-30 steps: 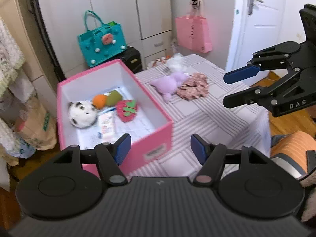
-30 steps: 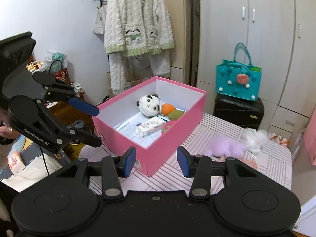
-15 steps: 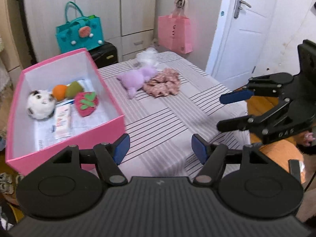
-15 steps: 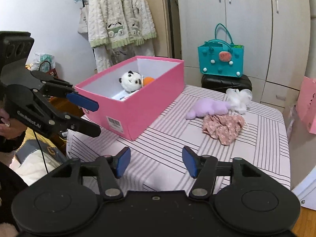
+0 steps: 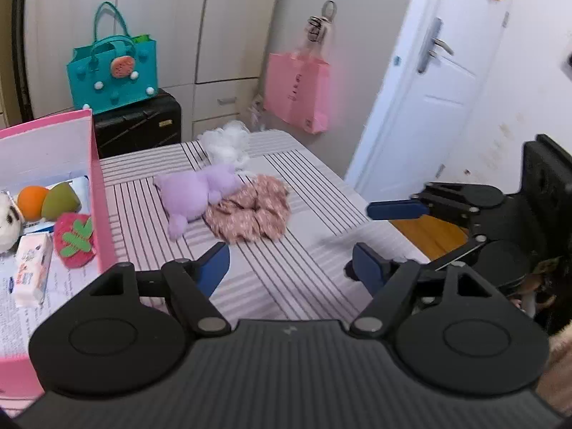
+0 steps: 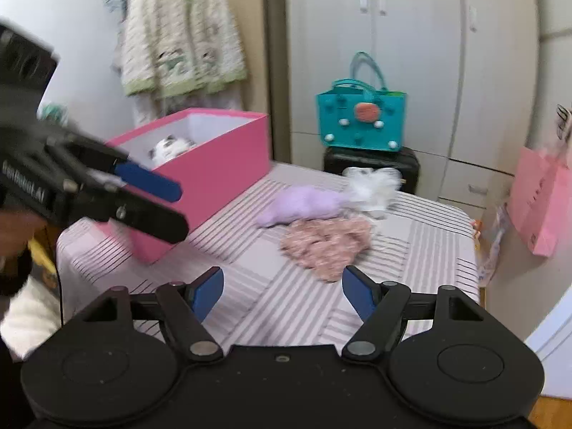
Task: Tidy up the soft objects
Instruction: 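Move both open tools toward the scrunchie and white bath puff, then grasp the white bath puff with the right tool while the left grasps the pink scrunchie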
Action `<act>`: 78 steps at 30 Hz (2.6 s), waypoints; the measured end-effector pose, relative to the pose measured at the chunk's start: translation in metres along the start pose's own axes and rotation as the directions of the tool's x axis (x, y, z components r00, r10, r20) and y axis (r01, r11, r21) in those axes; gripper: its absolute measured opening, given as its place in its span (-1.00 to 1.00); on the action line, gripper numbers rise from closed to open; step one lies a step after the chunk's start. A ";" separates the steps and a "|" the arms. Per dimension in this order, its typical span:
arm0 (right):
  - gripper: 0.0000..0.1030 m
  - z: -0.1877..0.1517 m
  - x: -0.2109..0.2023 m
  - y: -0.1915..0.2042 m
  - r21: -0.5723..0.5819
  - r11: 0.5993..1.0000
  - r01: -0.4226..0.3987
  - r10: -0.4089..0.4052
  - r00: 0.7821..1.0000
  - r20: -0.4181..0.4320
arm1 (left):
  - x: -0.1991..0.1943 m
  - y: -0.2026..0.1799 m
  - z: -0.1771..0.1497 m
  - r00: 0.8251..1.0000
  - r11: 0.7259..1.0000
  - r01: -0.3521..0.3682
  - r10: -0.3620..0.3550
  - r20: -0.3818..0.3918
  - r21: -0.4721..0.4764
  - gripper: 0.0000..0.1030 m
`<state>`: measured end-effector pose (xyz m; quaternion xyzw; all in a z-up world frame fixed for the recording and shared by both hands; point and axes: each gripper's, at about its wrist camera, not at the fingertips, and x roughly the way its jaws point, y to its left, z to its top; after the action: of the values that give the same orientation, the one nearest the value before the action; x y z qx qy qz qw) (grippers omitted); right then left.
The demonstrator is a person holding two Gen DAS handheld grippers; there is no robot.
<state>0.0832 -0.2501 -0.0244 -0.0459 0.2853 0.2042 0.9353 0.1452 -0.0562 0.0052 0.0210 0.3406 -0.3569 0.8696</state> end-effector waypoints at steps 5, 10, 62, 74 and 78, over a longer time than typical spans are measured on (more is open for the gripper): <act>0.51 0.004 0.008 -0.040 0.026 1.000 0.014 -0.014 1.000 0.017 | 0.036 0.003 0.008 1.000 0.996 -0.022 0.022 0.003 -0.087 0.47; 0.51 0.013 0.021 -0.077 0.044 0.997 0.057 -0.058 0.998 0.015 | 0.065 0.006 0.005 0.998 0.990 -0.068 0.068 -0.001 -0.127 0.52; -0.40 0.069 0.197 -0.164 0.184 0.983 -0.016 0.030 0.997 -0.076 | 0.168 0.021 0.008 0.952 0.936 -0.302 0.306 -0.010 -0.181 -0.74; -0.40 0.051 0.144 -0.155 0.220 0.975 0.010 0.014 0.994 -0.106 | 0.149 0.032 0.003 0.984 0.945 -0.174 0.157 -0.083 -0.275 -0.76; -0.40 0.044 0.129 -0.149 0.241 0.970 0.008 0.027 0.989 -0.143 | 0.139 0.038 0.002 0.987 0.945 -0.128 0.093 -0.128 -0.303 -0.76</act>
<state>0.2638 -0.3316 -0.0630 0.0546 0.3756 0.1687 0.9097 0.2416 -0.1123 -0.0856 -0.0767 0.4388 -0.2480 0.8603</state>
